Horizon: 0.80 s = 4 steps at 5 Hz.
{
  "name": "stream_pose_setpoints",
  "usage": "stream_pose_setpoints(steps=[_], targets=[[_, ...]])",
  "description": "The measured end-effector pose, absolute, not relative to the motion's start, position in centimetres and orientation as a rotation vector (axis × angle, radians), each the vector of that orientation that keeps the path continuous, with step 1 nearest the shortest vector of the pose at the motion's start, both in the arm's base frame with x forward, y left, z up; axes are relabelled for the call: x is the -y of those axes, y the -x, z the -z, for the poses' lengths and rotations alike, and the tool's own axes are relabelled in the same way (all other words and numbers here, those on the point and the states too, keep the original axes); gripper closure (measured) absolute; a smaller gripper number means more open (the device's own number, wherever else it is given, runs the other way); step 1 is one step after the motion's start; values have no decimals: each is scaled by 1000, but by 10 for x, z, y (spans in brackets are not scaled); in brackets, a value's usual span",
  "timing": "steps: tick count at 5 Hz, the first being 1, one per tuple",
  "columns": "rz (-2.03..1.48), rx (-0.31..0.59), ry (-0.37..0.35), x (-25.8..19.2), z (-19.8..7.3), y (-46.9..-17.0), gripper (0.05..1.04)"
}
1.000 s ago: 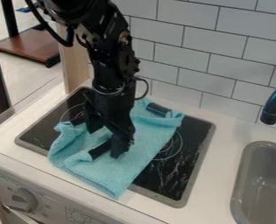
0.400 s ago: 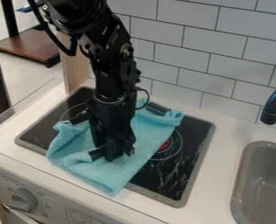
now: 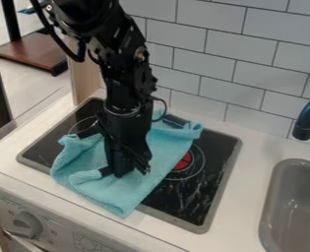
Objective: Unfold the cloth from left to right
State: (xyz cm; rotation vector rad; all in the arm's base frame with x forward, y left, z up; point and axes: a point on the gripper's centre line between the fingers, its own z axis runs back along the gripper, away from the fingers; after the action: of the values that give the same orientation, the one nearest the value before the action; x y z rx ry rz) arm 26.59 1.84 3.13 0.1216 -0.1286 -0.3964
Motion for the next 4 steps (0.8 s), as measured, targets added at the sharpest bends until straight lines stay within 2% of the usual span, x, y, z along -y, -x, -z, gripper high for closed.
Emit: stream_pose_setpoints(steps=[2, 3, 4], targets=[[359, 137, -52, -14, -59, -261, 1019], [341, 131, 18, 1, -73, -256, 1019], [363, 116, 71, 29, -74, -251, 1019]])
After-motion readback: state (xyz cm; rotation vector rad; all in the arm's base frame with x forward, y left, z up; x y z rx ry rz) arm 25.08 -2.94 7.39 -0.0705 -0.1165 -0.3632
